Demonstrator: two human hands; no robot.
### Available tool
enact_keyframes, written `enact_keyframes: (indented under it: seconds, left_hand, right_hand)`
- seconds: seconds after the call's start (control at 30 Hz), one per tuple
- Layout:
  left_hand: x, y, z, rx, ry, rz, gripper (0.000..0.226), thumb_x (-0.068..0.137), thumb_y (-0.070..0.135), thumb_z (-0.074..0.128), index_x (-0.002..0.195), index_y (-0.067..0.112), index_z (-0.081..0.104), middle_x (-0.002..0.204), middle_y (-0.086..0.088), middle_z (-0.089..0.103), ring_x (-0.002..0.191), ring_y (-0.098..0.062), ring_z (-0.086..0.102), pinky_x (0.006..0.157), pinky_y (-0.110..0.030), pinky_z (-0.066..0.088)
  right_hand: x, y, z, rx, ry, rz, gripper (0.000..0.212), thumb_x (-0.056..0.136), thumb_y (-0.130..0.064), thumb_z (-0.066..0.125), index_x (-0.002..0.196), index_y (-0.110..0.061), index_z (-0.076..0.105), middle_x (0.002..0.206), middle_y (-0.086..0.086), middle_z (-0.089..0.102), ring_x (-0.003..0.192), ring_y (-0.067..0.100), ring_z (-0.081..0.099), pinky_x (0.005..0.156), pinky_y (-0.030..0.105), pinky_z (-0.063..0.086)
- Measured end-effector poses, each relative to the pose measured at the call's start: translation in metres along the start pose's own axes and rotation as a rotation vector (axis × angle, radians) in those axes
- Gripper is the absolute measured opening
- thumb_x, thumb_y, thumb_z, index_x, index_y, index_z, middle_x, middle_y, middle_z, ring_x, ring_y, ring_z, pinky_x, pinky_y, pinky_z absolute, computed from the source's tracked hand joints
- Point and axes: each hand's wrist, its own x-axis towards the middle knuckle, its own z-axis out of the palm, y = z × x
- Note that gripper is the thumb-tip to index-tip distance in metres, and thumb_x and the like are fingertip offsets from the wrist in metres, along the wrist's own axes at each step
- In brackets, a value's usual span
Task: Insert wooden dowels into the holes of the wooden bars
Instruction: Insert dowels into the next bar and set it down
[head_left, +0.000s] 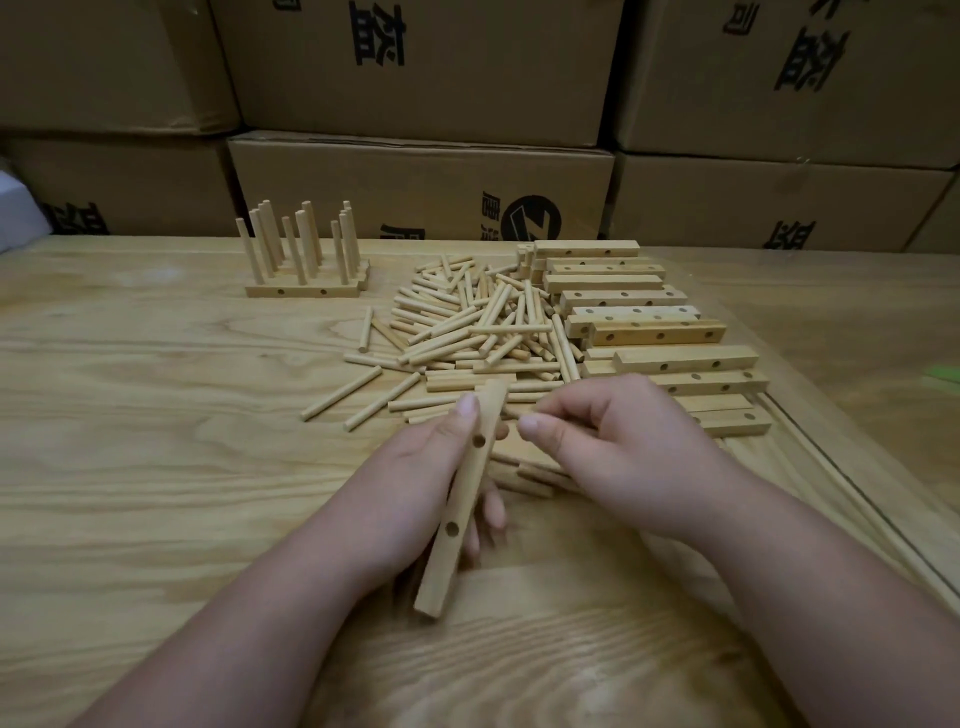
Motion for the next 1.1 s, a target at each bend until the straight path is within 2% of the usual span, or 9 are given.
enact_keyframes:
  seconds: [0.1, 0.17, 0.27, 0.37, 0.43, 0.5, 0.67, 0.87, 1.1]
  left_hand:
    - [0.001, -0.002, -0.001, -0.054, -0.023, 0.004, 0.049, 0.093, 0.071, 0.040, 0.106, 0.033, 0.068, 0.069, -0.011, 0.070, 0.052, -0.023, 0.063, 0.048, -0.029, 0.050]
    - [0.000, -0.003, -0.001, -0.071, 0.013, 0.008, 0.039, 0.097, 0.062, 0.042, 0.098, 0.033, 0.068, 0.063, -0.008, 0.065, 0.049, -0.022, 0.060, 0.045, -0.027, 0.049]
    - [0.002, -0.006, 0.001, -0.126, 0.092, -0.002, 0.037, 0.102, 0.052, 0.040, 0.096, 0.027, 0.068, 0.057, -0.007, 0.061, 0.044, -0.021, 0.057, 0.042, -0.026, 0.047]
    - [0.005, -0.006, -0.001, -0.246, 0.205, 0.007, 0.041, 0.105, 0.047, 0.037, 0.101, 0.018, 0.065, 0.055, -0.009, 0.059, 0.041, -0.021, 0.056, 0.039, -0.026, 0.045]
    - [0.007, -0.007, -0.003, -0.312, 0.273, 0.019, 0.043, 0.107, 0.046, 0.034, 0.105, 0.014, 0.064, 0.057, -0.012, 0.061, 0.042, -0.023, 0.056, 0.040, -0.026, 0.045]
    - [0.008, -0.008, -0.004, -0.363, 0.311, 0.018, 0.045, 0.108, 0.045, 0.032, 0.106, 0.012, 0.062, 0.058, -0.014, 0.062, 0.043, -0.024, 0.057, 0.040, -0.027, 0.045]
    - [0.009, -0.010, -0.003, -0.341, 0.320, 0.024, 0.044, 0.108, 0.045, 0.031, 0.106, 0.013, 0.062, 0.061, -0.014, 0.065, 0.046, -0.025, 0.060, 0.041, -0.029, 0.048]
    - [0.009, -0.011, -0.001, -0.285, 0.306, 0.039, 0.045, 0.109, 0.046, 0.029, 0.107, 0.015, 0.061, 0.064, -0.013, 0.068, 0.048, -0.023, 0.061, 0.044, -0.029, 0.050]
    - [0.008, -0.010, 0.001, -0.314, 0.272, 0.030, 0.045, 0.109, 0.044, 0.030, 0.104, 0.011, 0.060, 0.070, -0.017, 0.071, 0.052, -0.026, 0.065, 0.046, -0.031, 0.053]
  right_hand:
    - [0.001, 0.002, -0.001, 0.074, 0.144, 0.005, 0.013, 0.091, -0.044, 0.067, 0.080, -0.038, 0.073, 0.067, -0.018, 0.066, 0.063, -0.004, 0.060, 0.056, 0.021, 0.042]
    - [0.000, 0.003, 0.000, 0.102, 0.173, 0.011, 0.013, 0.089, -0.048, 0.066, 0.083, -0.039, 0.073, 0.065, -0.003, 0.063, 0.053, 0.000, 0.051, 0.051, 0.023, 0.040]
    - [-0.002, 0.003, 0.001, 0.197, 0.207, 0.003, 0.035, 0.089, -0.062, 0.051, 0.090, -0.034, 0.071, 0.069, 0.001, 0.065, 0.054, 0.005, 0.053, 0.052, 0.021, 0.043]
    - [-0.002, 0.004, -0.006, 0.366, 0.295, 0.072, 0.049, 0.092, -0.065, 0.035, 0.091, -0.029, 0.069, 0.073, 0.005, 0.064, 0.060, 0.013, 0.058, 0.060, 0.034, 0.045]
    - [0.000, 0.008, -0.011, 0.230, 0.265, 0.102, 0.039, 0.093, -0.062, 0.041, 0.087, -0.034, 0.067, 0.072, -0.001, 0.065, 0.058, 0.009, 0.058, 0.057, 0.037, 0.049]
    - [0.001, 0.014, -0.016, -0.057, 0.089, 0.145, 0.024, 0.086, -0.062, 0.056, 0.084, -0.040, 0.065, 0.074, -0.012, 0.066, 0.059, 0.005, 0.059, 0.055, 0.034, 0.053]
    - [0.001, 0.017, -0.019, -0.424, -0.243, 0.221, 0.032, 0.067, -0.067, 0.074, 0.080, -0.038, 0.066, 0.078, -0.016, 0.061, 0.070, 0.002, 0.058, 0.057, 0.022, 0.045]
    - [0.002, 0.020, -0.019, -0.487, -0.220, 0.189, 0.015, 0.080, -0.053, 0.070, 0.079, -0.037, 0.070, 0.078, -0.017, 0.060, 0.070, 0.000, 0.056, 0.057, 0.016, 0.040]
    - [0.004, 0.025, -0.014, -0.468, -0.153, 0.187, 0.017, 0.090, -0.040, 0.059, 0.090, -0.032, 0.074, 0.083, -0.015, 0.066, 0.076, 0.003, 0.061, 0.074, 0.030, 0.058]
